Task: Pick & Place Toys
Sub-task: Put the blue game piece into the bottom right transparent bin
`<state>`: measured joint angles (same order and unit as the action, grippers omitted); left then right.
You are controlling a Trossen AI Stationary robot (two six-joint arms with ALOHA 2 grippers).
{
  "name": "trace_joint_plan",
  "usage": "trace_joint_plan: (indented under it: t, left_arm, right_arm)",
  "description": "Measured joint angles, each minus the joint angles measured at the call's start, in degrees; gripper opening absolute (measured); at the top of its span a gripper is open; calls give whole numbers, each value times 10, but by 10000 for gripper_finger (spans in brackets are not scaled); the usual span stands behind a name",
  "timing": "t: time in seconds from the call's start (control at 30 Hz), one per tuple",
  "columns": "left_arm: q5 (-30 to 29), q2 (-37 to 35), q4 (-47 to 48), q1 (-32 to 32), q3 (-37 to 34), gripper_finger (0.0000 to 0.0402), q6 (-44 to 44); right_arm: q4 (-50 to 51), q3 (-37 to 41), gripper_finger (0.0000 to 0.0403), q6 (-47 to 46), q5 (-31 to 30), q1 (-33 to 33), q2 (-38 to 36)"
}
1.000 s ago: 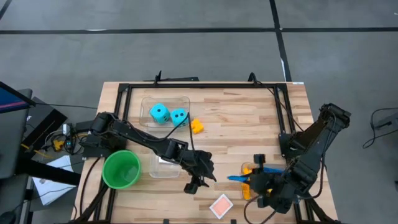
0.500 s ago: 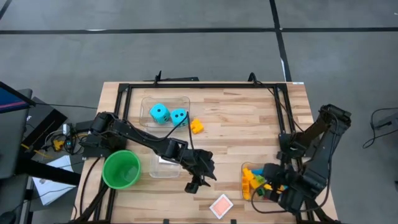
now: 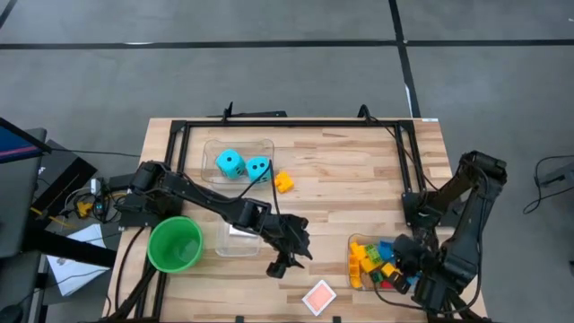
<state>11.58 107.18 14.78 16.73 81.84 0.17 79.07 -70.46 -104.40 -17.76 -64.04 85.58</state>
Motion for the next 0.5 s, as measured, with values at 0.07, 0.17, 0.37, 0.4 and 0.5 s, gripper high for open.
trace_joint_plan:
  t: [0.07, 0.17, 0.37, 0.4, 0.5]
  left_arm:
    - [0, 0, -5, -4, 0, 163, 0]
    - [0, 0, -12, -11, 0, 163, 0]
    - [0, 0, -20, -19, 0, 163, 0]
    - [0, 0, -20, -20, 0, 163, 0]
    - [0, 0, -20, -21, 0, 163, 0]
  right_arm:
    - [0, 4, 46, -27, 11, -7, 0]
    - [3, 5, 46, -64, 16, -20, 0]
    - [25, 4, 46, -122, 64, -35, 18]
    - [30, 4, 46, -130, 88, -35, 25]
    - [39, 5, 46, -141, 159, -39, 48]
